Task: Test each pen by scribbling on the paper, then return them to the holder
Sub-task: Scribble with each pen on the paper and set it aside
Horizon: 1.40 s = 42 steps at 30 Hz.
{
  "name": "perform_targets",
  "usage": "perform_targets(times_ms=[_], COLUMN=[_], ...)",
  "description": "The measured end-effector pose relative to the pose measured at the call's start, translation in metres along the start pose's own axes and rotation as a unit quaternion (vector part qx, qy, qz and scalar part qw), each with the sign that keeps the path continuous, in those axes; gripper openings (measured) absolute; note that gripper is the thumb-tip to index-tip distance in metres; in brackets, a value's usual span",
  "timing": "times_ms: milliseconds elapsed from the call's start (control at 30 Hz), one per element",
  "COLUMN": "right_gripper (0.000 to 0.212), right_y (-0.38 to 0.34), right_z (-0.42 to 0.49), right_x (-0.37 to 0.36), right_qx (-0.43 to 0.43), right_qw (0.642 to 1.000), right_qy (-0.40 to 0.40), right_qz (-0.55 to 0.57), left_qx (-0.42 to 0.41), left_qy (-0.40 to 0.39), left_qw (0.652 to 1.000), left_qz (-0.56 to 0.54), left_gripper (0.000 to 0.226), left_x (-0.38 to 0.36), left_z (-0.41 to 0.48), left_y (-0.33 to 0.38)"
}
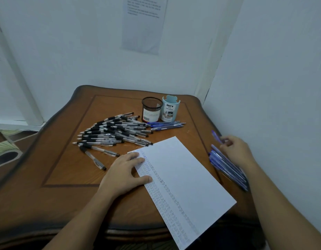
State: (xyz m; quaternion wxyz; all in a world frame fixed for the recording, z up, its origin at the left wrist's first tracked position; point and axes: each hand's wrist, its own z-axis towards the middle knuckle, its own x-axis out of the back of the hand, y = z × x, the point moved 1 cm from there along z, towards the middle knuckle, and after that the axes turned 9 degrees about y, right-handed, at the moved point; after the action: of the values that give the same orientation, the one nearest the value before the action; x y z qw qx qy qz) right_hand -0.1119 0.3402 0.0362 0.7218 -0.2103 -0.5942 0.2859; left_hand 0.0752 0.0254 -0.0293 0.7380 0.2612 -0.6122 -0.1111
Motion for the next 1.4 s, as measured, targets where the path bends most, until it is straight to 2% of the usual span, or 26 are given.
perform_targets(times_ms=[67, 167, 333, 400, 533, 700, 800, 867, 933, 1000, 1100, 1200, 1300, 1400], right_gripper=[0.032, 0.028, 0.027, 0.030, 0.034, 0.031, 0.029, 0.030, 0.034, 0.042, 0.046, 0.040, 0.023, 0.011], right_y=[0.019, 0.031, 0.030, 0.031, 0.026, 0.005, -0.021, -0.043, -0.061, -0.074, -0.088, -0.101, -0.106, -0.108], right_z=[0.007, 0.009, 0.006, 0.003, -0.001, 0.002, 0.008, 0.015, 0.023, 0.030, 0.037, 0.039, 0.040, 0.040], right_x=[0.003, -0.001, -0.003, -0.003, -0.002, -0.021, -0.054, -0.080, -0.105, -0.123, -0.141, -0.150, -0.156, -0.157], right_qx=[-0.037, -0.085, -0.086, -0.077, -0.038, 0.028, 0.069, 0.098, 0.124, 0.110, 0.107, 0.143, 0.178, 0.204], right_qw=[0.998, 0.994, 0.995, 0.995, 0.998, 0.999, 0.996, 0.993, 0.990, 0.990, 0.992, 0.986, 0.975, 0.967], right_qy=[-0.006, -0.050, -0.057, -0.058, -0.054, -0.018, -0.022, -0.040, -0.065, -0.083, -0.072, -0.064, -0.055, -0.048], right_qz=[-0.044, -0.036, 0.001, 0.005, 0.002, -0.008, -0.044, -0.058, -0.019, 0.018, -0.016, -0.058, -0.122, -0.142], left_qx=[0.002, 0.001, -0.002, -0.003, 0.001, 0.005, 0.004, 0.003, 0.002, 0.004, 0.003, -0.005, -0.007, -0.002], left_qy=[0.003, 0.004, 0.010, 0.011, 0.005, -0.004, -0.001, -0.004, -0.006, -0.005, -0.002, 0.011, 0.014, 0.006], left_qw=[1.000, 1.000, 1.000, 1.000, 1.000, 1.000, 1.000, 1.000, 1.000, 1.000, 1.000, 1.000, 1.000, 1.000], left_qz=[0.000, 0.001, -0.001, -0.005, -0.011, -0.006, 0.002, 0.005, 0.005, 0.002, -0.001, -0.003, -0.003, -0.001], left_gripper=[0.129, 0.127, 0.120, 0.126, 0.124, 0.098, 0.083, 0.082, 0.083, 0.083, 0.084, 0.083, 0.085, 0.085], left_x=[0.000, 0.001, 0.001, 0.001, 0.003, 0.003, 0.002, 0.002, 0.001, 0.000, -0.002, -0.003, -0.003, -0.003], left_z=[0.000, 0.000, -0.001, -0.001, -0.001, -0.002, -0.001, 0.000, 0.001, 0.001, 0.002, 0.002, 0.003, 0.003], left_y=[0.000, 0.002, 0.002, 0.002, 0.004, 0.005, 0.004, 0.003, 0.002, 0.001, -0.002, -0.005, -0.005, -0.004])
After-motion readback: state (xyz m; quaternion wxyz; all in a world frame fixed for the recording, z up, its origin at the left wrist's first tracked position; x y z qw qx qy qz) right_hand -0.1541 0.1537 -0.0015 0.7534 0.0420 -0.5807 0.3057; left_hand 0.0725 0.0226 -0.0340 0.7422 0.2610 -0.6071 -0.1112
